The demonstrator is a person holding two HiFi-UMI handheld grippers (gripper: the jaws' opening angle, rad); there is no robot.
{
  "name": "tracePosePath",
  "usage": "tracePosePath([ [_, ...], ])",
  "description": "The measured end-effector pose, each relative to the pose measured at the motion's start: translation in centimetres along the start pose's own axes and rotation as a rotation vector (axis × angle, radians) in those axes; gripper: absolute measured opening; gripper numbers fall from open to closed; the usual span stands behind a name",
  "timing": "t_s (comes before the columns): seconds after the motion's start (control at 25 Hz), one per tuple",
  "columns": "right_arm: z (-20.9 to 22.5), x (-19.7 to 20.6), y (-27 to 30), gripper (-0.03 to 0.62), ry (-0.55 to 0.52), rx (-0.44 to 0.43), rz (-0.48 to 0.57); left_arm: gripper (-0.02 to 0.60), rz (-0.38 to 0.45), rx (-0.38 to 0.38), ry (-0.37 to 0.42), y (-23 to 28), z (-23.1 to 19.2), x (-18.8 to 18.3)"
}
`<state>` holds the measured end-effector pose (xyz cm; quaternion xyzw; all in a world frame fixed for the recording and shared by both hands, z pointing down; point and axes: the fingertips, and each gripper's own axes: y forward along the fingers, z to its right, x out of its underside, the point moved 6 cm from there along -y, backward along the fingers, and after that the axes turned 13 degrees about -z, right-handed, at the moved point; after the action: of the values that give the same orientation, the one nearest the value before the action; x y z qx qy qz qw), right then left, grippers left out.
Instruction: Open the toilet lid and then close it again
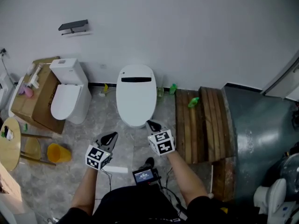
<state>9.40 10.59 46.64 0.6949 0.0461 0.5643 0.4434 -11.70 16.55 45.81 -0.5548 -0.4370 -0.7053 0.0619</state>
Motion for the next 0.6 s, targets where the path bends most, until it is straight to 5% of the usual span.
tracePosePath([
  [0.4,-11.0,4.5,-5.9,0.014,0.048,0.08,0.047,0.009,0.027,0.042,0.028,-10.0,4.2,6.2],
  [0.6,-13.7,5.7,-8.4,0.014,0.072,0.06,0.056,0.009,0.06,0.059,-0.022,-11.8,5.4,6.7],
])
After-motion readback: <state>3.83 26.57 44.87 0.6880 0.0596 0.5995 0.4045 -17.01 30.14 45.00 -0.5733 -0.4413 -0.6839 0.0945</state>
